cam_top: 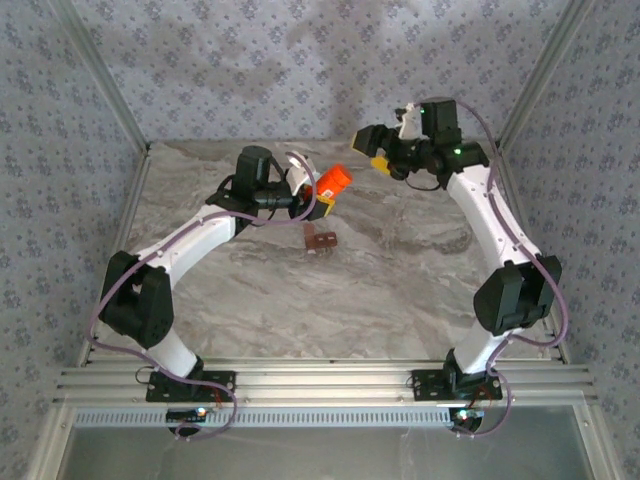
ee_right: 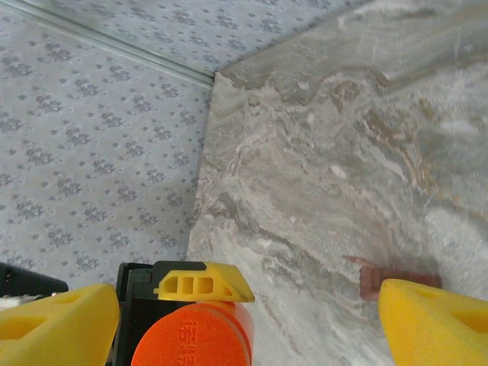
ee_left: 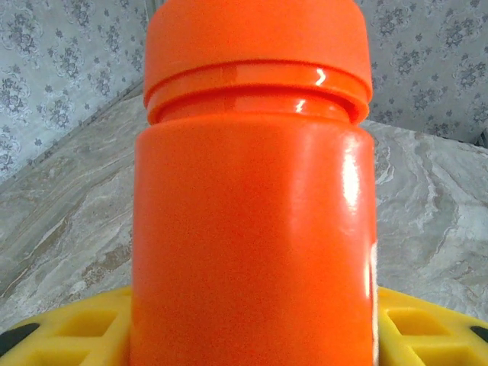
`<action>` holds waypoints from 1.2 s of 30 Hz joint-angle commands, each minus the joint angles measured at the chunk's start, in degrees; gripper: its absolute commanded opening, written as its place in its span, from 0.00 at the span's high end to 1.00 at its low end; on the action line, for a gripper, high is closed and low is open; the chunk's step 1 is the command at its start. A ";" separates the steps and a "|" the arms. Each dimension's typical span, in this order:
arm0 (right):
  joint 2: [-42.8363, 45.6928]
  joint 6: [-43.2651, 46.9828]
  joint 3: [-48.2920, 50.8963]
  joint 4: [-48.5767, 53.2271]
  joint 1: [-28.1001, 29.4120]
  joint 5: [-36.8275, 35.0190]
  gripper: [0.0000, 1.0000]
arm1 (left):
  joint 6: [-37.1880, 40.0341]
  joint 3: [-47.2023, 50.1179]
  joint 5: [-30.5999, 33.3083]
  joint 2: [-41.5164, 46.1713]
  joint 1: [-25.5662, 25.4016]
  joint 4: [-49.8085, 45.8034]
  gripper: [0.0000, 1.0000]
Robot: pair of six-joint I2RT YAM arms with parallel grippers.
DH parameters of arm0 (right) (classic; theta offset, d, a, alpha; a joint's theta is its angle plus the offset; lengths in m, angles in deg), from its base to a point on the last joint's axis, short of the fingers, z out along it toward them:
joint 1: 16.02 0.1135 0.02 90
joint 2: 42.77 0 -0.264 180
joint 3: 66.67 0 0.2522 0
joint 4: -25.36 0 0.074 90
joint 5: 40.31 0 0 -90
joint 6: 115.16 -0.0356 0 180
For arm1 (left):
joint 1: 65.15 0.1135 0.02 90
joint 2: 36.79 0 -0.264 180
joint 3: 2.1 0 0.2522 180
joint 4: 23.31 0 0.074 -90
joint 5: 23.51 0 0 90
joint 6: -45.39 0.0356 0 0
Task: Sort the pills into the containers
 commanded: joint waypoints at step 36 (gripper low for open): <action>0.90 -4.72 2.09 2.07 8.35 -0.72 0.57 | 0.83 -1.54 -1.18 -0.79 0.19 -0.17 1.00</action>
